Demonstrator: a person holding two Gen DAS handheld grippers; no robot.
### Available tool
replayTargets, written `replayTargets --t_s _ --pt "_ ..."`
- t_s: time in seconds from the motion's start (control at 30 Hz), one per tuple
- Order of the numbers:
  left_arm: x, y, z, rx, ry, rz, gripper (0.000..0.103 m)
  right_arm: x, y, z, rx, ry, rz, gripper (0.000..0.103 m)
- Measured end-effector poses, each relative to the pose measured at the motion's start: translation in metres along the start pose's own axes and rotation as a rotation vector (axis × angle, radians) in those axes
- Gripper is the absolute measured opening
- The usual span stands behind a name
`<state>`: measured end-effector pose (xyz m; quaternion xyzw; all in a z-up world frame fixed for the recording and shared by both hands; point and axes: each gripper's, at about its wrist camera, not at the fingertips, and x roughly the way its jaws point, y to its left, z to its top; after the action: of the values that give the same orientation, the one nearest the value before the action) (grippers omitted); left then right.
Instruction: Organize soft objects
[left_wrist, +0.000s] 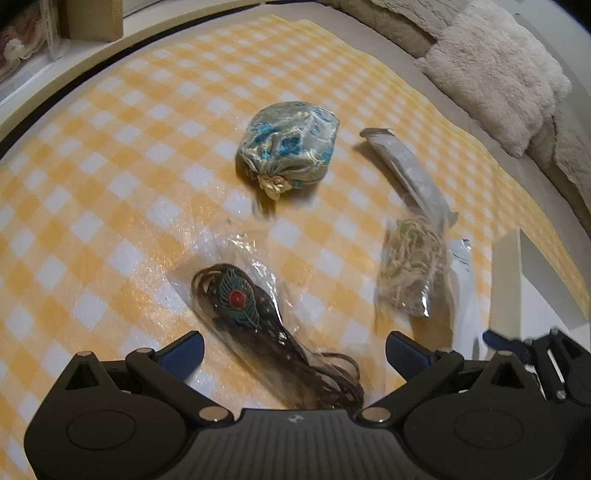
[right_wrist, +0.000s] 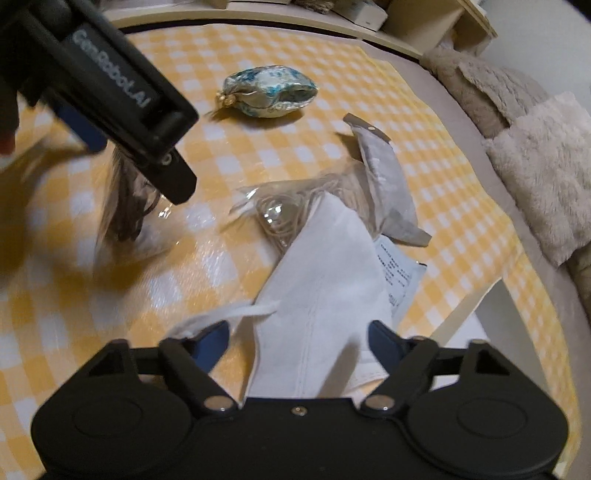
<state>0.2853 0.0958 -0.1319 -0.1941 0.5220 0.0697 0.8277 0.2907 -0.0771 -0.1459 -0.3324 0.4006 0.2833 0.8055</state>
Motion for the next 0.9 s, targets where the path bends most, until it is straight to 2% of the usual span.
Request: replayTargets --t_s 0.07,0.1,0.2,0.27,0.33,0.37,0.43,0.53,0.63,0.9 --pt "0.002 -0.005 0.000 0.016 -0.011 0.021 0.099 0.002 -0.005 0.000 0.034 0.006 0.031 0.068" --pt "0.003 -0.008 0.000 0.035 -0.010 0.033 0.095 0.002 -0.006 0.000 0.041 0.007 0.043 0.062" --pt "0.005 -0.016 0.001 0.128 -0.010 0.080 0.087 0.002 -0.009 -0.001 0.057 0.021 0.060 0.045" --pt "0.004 -0.016 0.000 0.160 -0.011 0.093 0.078 0.003 -0.012 -0.003 0.079 0.040 0.061 0.030" --pt "0.002 -0.014 0.001 0.181 -0.016 0.110 0.052 0.003 -0.015 -0.005 0.101 0.058 0.060 0.019" --pt "0.001 -0.013 0.002 0.191 -0.024 0.125 0.050 0.003 -0.016 -0.006 0.108 0.066 0.056 0.012" --pt "-0.002 -0.008 0.004 0.186 -0.028 0.109 0.041 0.000 -0.018 -0.009 0.128 0.063 0.060 0.006" --pt "-0.007 -0.004 0.006 0.186 -0.024 0.090 0.035 -0.009 -0.023 -0.008 0.174 0.036 0.073 0.003" --pt "-0.015 -0.005 0.004 0.198 -0.035 0.077 0.032 -0.021 -0.027 -0.006 0.213 -0.003 0.079 0.001" --pt "-0.051 -0.019 -0.005 0.276 -0.126 0.030 0.029 -0.059 -0.028 -0.001 0.263 -0.102 0.074 0.001"
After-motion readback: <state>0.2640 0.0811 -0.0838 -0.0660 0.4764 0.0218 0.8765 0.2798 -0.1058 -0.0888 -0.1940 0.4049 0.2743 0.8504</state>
